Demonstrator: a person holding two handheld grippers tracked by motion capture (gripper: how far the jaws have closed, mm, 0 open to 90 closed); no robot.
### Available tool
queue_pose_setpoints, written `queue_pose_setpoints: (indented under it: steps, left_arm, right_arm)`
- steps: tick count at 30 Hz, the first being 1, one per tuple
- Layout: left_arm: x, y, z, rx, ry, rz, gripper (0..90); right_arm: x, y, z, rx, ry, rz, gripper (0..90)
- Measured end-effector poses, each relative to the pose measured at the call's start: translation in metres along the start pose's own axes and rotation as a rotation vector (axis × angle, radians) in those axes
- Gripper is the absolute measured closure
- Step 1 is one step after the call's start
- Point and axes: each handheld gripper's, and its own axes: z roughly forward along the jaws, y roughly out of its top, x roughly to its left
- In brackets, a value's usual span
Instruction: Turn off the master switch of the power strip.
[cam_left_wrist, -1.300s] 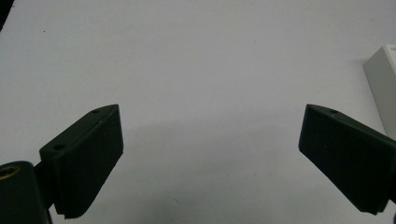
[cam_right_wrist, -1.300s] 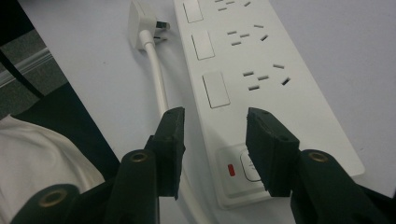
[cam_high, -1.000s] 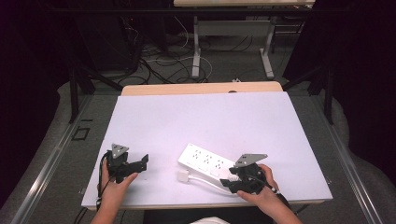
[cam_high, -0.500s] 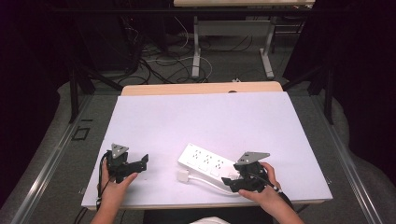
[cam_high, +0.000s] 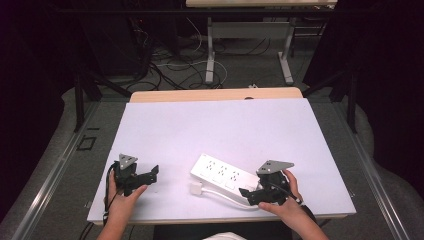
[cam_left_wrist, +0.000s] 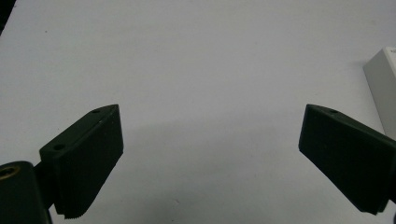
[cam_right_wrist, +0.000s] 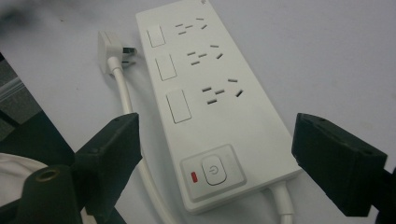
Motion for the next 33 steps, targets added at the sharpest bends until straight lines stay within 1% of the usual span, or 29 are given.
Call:
queue_pose_setpoints:
  steps: [2,3,5,8,9,12,13,14,16,17,18,20,22,23,26,31,33]
  left_arm:
    - [0.000,0.000,0.000,0.000,0.000,-0.001,6.5]
    - [0.000,0.000,0.000,0.000,0.000,0.000,6.5]
    - [0.000,0.000,0.000,0.000,0.000,-0.001,6.5]
    - [0.000,0.000,0.000,0.000,0.000,-0.001,6.5]
    - [0.000,0.000,0.000,0.001,0.000,-0.001,6.5]
    - [0.000,0.000,0.000,-0.001,0.000,-0.005,6.5]
    - [0.000,0.000,0.000,-0.001,0.000,-0.005,6.5]
    - [0.000,0.000,0.000,-0.001,0.000,-0.006,6.5]
    - [0.000,0.000,0.000,-0.008,-0.001,-0.008,6.5]
    - [0.000,0.000,0.000,-0.007,-0.001,-0.008,6.5]
    - [0.000,0.000,0.000,-0.007,-0.001,-0.008,6.5]
    - [0.000,0.000,0.000,-0.007,-0.001,-0.008,6.5]
    - [0.000,0.000,0.000,-0.008,0.000,-0.008,6.5]
    - [0.000,0.000,0.000,-0.008,0.000,-0.005,6.5]
    - [0.000,0.000,0.000,-0.007,0.000,-0.005,6.5]
    - [0.000,0.000,0.000,-0.007,0.001,-0.008,6.5]
    - [0.000,0.000,0.000,-0.007,0.002,-0.010,6.5]
  right_arm:
    - [-0.001,0.000,-0.001,0.007,-0.007,-0.007,14.5]
    - [-0.002,0.000,-0.002,0.002,-0.011,-0.013,13.9]
    - [-0.003,0.000,-0.003,-0.011,-0.024,-0.002,11.1]
    - [-0.003,0.001,-0.004,-0.006,-0.022,0.009,9.2]
    - [-0.005,0.000,-0.004,-0.018,-0.028,0.006,6.6]
    - [-0.006,0.001,-0.005,-0.022,-0.037,0.007,4.3]
    - [-0.007,0.001,-0.005,-0.031,-0.040,0.013,2.3]
    - [-0.008,0.001,-0.007,-0.024,-0.039,0.020,0.3]
    - [-0.010,0.001,-0.008,-0.037,-0.052,0.021,0.0]
    - [-0.011,0.001,-0.009,-0.030,-0.057,0.021,0.0]
    - [-0.013,0.001,-0.010,-0.032,-0.074,0.025,0.0]
    - [-0.014,0.001,-0.010,-0.041,-0.083,0.022,0.0]
    - [-0.017,0.000,-0.011,-0.033,-0.096,0.022,0.0]
    - [-0.019,0.000,-0.012,-0.037,-0.102,0.032,0.0]
    - [-0.022,0.000,-0.014,-0.041,-0.111,0.036,0.0]
    - [-0.030,-0.002,-0.017,-0.066,-0.132,0.056,0.0]
    - [-0.034,-0.002,-0.020,-0.064,-0.142,0.064,0.0]
